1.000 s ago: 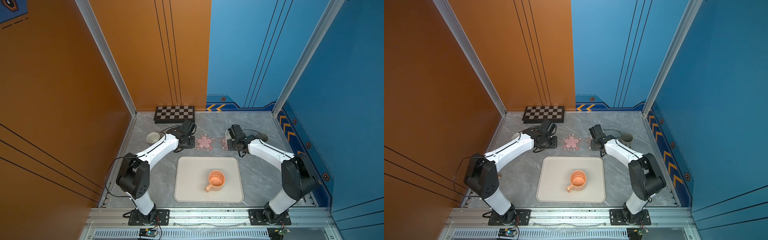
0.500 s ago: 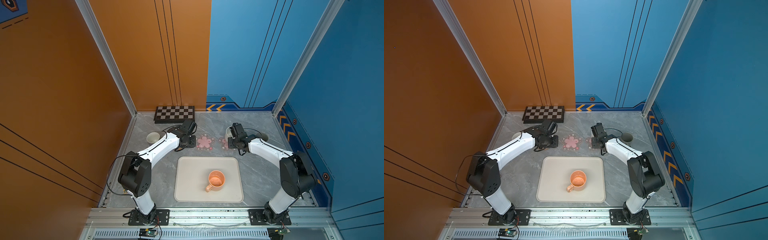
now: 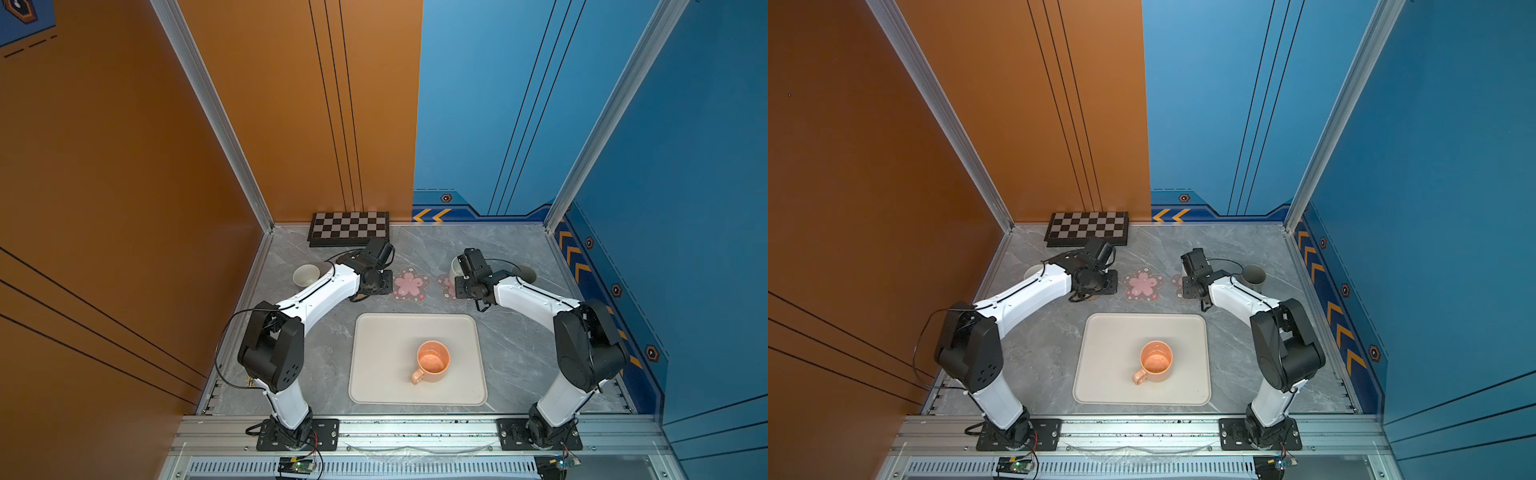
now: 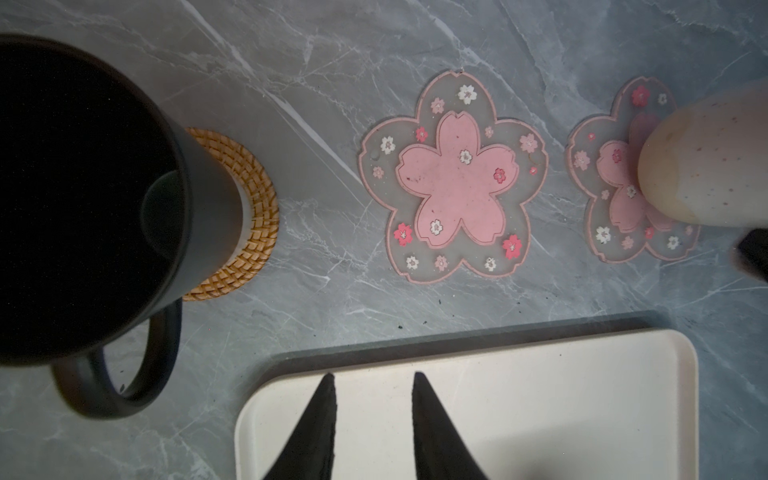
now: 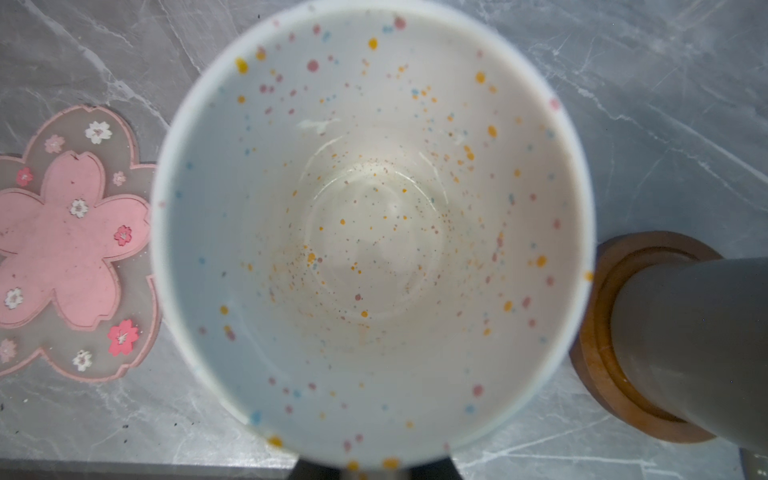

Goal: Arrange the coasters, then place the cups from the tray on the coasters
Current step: 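Lower the white speckled mug onto the pink flower coaster beside the grey mug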

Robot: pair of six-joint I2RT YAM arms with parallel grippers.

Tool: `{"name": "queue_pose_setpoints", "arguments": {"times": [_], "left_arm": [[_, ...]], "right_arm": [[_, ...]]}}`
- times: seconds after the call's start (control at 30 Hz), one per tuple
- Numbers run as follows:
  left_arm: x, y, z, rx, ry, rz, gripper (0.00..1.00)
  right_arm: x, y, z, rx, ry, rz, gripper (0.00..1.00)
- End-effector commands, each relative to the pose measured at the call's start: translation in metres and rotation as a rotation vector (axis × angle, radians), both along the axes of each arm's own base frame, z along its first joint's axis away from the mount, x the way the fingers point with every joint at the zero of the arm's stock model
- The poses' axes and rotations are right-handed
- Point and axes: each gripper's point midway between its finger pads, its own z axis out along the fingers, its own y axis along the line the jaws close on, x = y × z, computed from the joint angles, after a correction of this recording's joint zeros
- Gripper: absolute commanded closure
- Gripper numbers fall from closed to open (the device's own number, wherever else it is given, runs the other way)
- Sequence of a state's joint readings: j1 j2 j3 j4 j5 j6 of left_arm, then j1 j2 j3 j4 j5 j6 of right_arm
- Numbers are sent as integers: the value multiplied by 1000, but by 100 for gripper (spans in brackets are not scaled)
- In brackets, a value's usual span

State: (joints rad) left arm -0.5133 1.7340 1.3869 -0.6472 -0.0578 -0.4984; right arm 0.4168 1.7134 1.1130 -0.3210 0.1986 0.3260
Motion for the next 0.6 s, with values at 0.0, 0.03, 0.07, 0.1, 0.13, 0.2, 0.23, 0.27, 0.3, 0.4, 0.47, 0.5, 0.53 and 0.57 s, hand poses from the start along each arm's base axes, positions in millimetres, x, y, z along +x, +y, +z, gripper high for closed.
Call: {"name": "queue_pose_setpoints", "arguments": {"times": [0.0,0.03,0.07,0.1,0.13,0.2,0.23,0.27,0.3,0.4,0.47,0.5,0.53,0.57], "left_arm": [[2,-2,0,-10,9,-3,67],[2,-1,0,-8,10,-3,67],[2,-2,0,-10,10,-1,67],[2,-2,0,-10,11,-2,67],[2,-2,0,-11,11,-1,67],[2,-2,0,-12,11,0,67],[1,-2,0,-12,11,0,67],[1,-2,0,-11,11,-1,67],[1,-2,0,-12,11,0,67],[1,-3,-1,-12,14,-2,67],[1,-3,-1,-11,15,-2,67],[1,-3,-1,-12,13,-1,67],[0,-4,0,-13,13,-1,67],[0,-5,-1,-14,15,-2,67]], "right_arm": [[13,6,14,37,-78,-23,100],[12,6,12,34,-75,-23,100],[12,5,11,31,-73,-23,100],[12,6,11,30,-72,-21,100],[12,6,9,29,-69,-19,100],[11,7,6,24,-62,-16,100],[11,7,5,22,-61,-15,100],[10,8,4,20,-58,-14,100],[10,7,2,17,-56,-15,100],[8,7,-2,10,-50,-15,100],[7,7,-2,6,-50,-19,100],[6,6,-3,2,-49,-22,100],[6,5,-3,1,-48,-27,100],[4,4,-3,1,-44,-31,100]]}}
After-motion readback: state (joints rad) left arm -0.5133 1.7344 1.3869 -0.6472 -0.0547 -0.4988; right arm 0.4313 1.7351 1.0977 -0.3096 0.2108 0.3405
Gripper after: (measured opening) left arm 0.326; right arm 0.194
